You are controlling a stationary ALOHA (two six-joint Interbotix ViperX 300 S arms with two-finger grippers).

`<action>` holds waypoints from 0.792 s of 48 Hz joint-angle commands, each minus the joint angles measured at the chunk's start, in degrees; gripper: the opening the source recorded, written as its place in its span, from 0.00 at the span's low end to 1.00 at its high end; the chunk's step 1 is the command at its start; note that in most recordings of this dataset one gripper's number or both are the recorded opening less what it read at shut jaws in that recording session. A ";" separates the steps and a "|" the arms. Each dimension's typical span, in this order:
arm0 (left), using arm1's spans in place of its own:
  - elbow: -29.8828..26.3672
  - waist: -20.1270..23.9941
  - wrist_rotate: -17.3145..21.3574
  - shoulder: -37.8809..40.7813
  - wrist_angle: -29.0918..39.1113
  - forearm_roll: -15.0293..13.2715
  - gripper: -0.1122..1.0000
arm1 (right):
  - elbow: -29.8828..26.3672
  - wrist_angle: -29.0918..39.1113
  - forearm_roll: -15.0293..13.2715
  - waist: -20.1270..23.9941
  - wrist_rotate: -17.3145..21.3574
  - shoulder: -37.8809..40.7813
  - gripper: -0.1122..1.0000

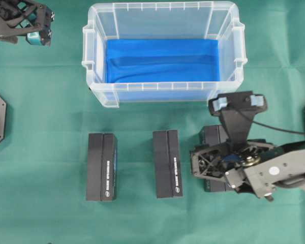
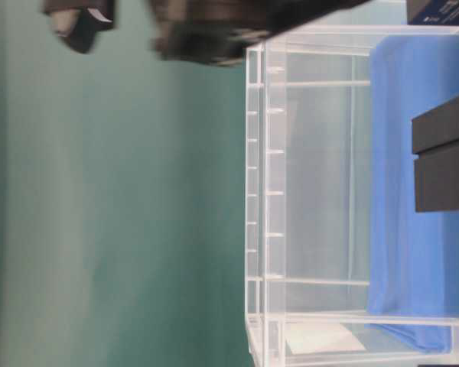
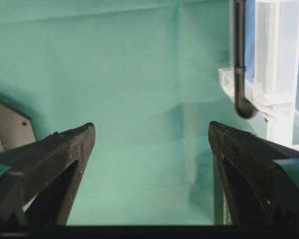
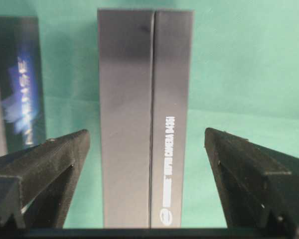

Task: Take out the box from the case.
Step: 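Lower the boxes onto the table right of the middle pair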

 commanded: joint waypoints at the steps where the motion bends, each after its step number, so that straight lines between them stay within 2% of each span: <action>1: -0.79 -0.18 -0.09 -0.53 -0.35 0.00 0.94 | -2.90 2.90 -1.41 0.09 -0.53 -3.16 0.93; 17: -0.79 -0.18 -0.62 -0.53 -0.35 0.00 0.94 | -11.43 13.45 -2.11 -0.09 -5.89 -5.10 0.93; 38: -0.70 -0.26 -0.79 -0.53 -0.35 0.00 0.94 | -11.69 13.89 -1.23 -0.26 -6.42 -5.98 0.93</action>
